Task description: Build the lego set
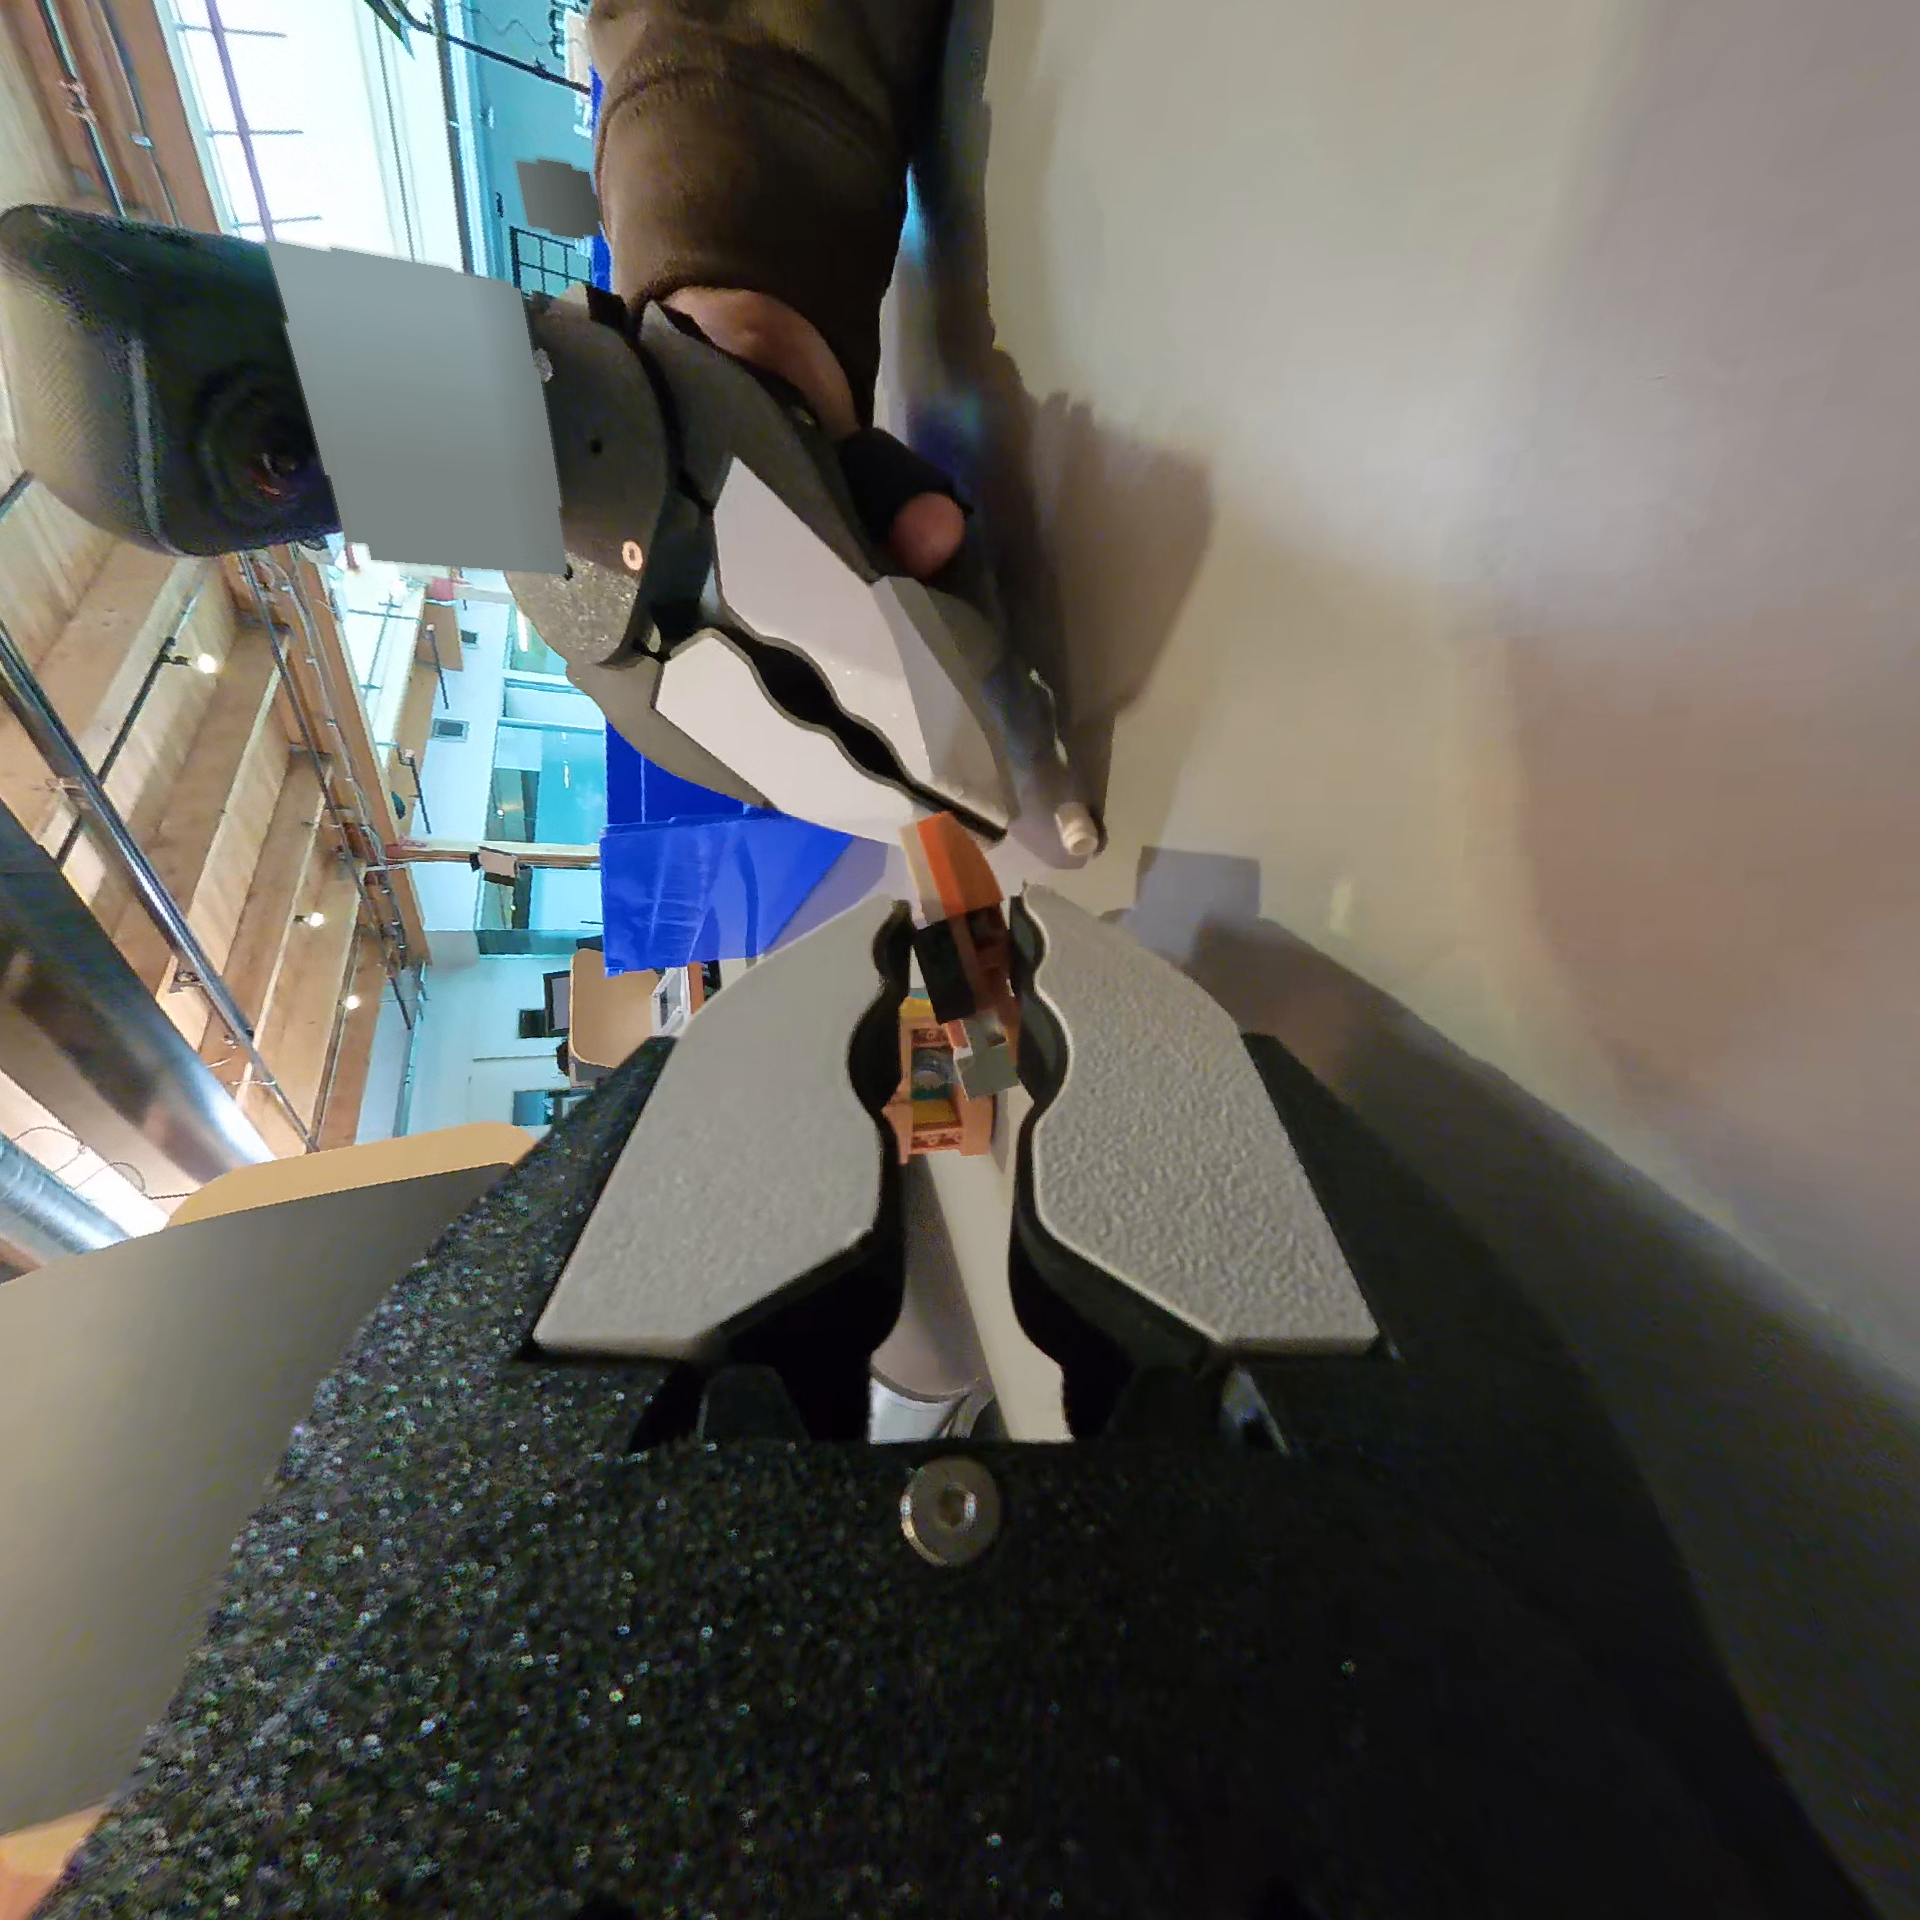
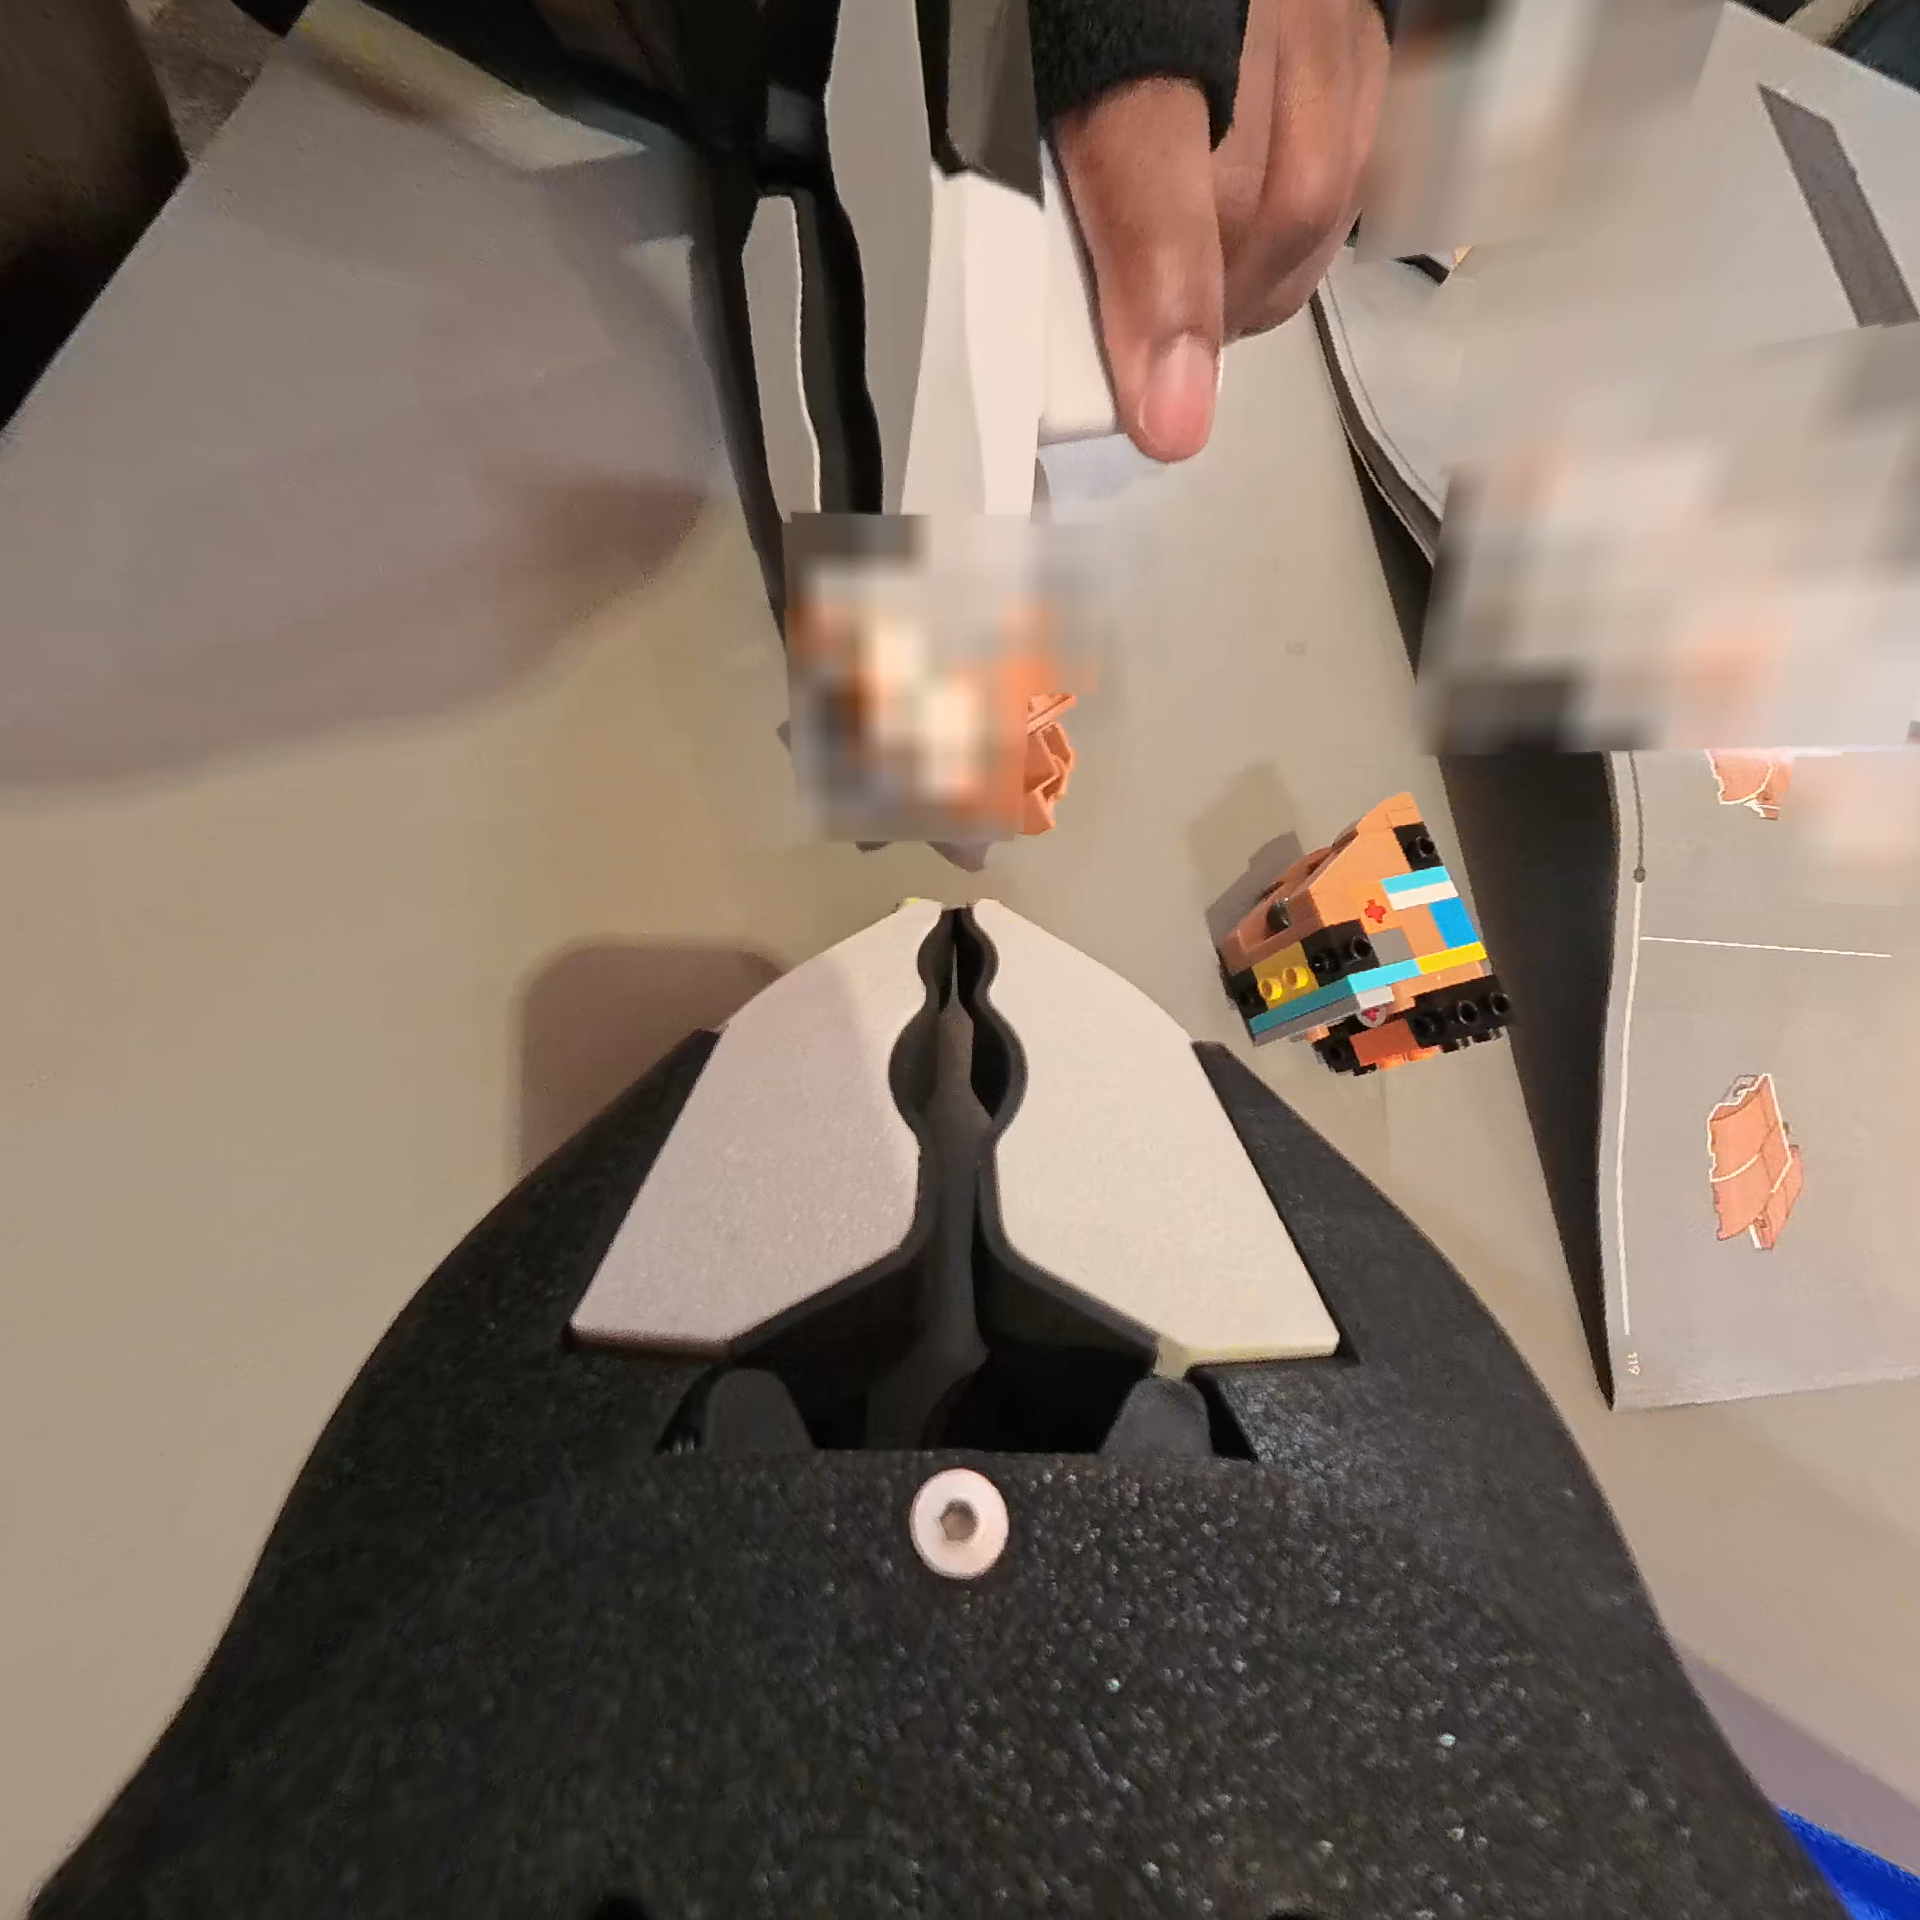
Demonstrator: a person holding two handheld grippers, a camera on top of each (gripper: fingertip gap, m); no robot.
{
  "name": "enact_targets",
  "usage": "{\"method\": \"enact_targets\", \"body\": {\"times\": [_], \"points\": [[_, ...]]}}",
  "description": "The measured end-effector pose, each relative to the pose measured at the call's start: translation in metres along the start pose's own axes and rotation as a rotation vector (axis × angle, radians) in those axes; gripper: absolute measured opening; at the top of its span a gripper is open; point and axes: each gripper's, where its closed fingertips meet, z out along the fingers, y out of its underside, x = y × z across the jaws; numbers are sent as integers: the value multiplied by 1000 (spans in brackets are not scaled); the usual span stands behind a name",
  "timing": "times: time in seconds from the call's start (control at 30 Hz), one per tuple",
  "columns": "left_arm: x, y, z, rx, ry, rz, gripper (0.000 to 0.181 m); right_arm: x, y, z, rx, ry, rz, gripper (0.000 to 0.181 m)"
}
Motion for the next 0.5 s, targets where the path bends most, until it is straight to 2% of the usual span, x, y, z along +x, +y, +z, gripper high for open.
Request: {"method": "enact_targets", "body": {"times": [0.3, 0.5], "points": [[-22, -20, -6, 21, -163, 172, 18, -12, 2, 1, -17, -41, -62, 13], [-27, -25, -7, 37, -202, 181, 17, -13, 4, 2, -36, -57, -52, 13]]}}
